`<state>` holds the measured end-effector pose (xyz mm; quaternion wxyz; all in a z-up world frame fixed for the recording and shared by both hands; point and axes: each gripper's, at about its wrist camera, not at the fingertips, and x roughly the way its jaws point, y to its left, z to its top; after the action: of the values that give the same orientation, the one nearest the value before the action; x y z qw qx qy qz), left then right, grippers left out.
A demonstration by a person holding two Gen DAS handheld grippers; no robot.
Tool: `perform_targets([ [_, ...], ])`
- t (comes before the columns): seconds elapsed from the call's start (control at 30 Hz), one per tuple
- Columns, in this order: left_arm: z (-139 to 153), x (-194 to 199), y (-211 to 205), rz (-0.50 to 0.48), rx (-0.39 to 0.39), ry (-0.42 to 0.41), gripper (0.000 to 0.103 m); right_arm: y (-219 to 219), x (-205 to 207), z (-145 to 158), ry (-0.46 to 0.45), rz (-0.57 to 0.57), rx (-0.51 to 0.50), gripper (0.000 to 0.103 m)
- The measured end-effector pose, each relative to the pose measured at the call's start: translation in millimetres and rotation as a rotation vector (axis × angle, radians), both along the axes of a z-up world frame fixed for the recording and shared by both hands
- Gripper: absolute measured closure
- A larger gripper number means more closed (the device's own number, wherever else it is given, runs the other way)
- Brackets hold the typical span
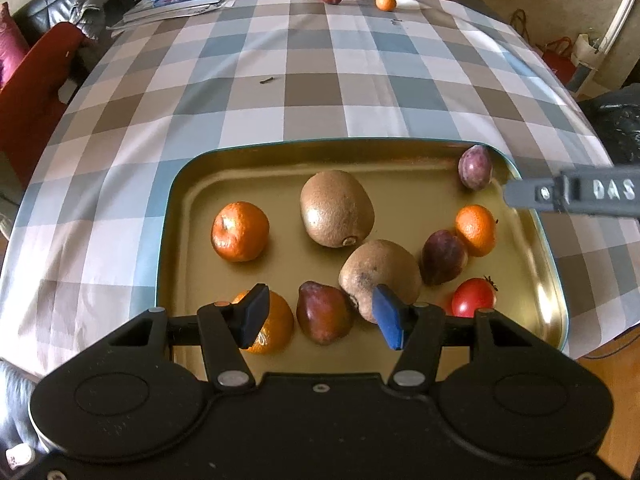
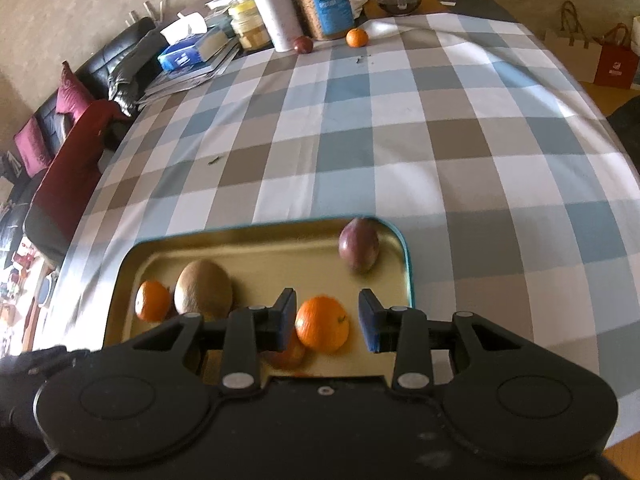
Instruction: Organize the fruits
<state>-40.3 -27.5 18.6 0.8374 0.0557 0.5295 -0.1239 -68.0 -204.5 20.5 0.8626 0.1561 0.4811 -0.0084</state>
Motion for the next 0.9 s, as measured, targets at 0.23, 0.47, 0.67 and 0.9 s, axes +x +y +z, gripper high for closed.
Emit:
perform_targets([
  [0.23, 3, -15, -5, 0.016, 0.04, -0.054, 0.042, 5, -29, 1, -0.011, -0.011, 0.011, 0.065],
  [0.47, 4, -33, -6, 0.016, 0.042, -0.066, 0.041, 7, -58, 0, -0.013, -0.033, 0.022, 0.065],
  [0.67, 0, -48, -8, 0.018, 0.051, -0.071, 0.041, 11, -79, -3, -0.017, -0.04, 0.006, 0.065],
  [0.9, -4, -61, -5, 0.033, 0.036, -0.064, 0.041, 15, -94, -6, -0.011, -0.04, 0.014, 0.065],
])
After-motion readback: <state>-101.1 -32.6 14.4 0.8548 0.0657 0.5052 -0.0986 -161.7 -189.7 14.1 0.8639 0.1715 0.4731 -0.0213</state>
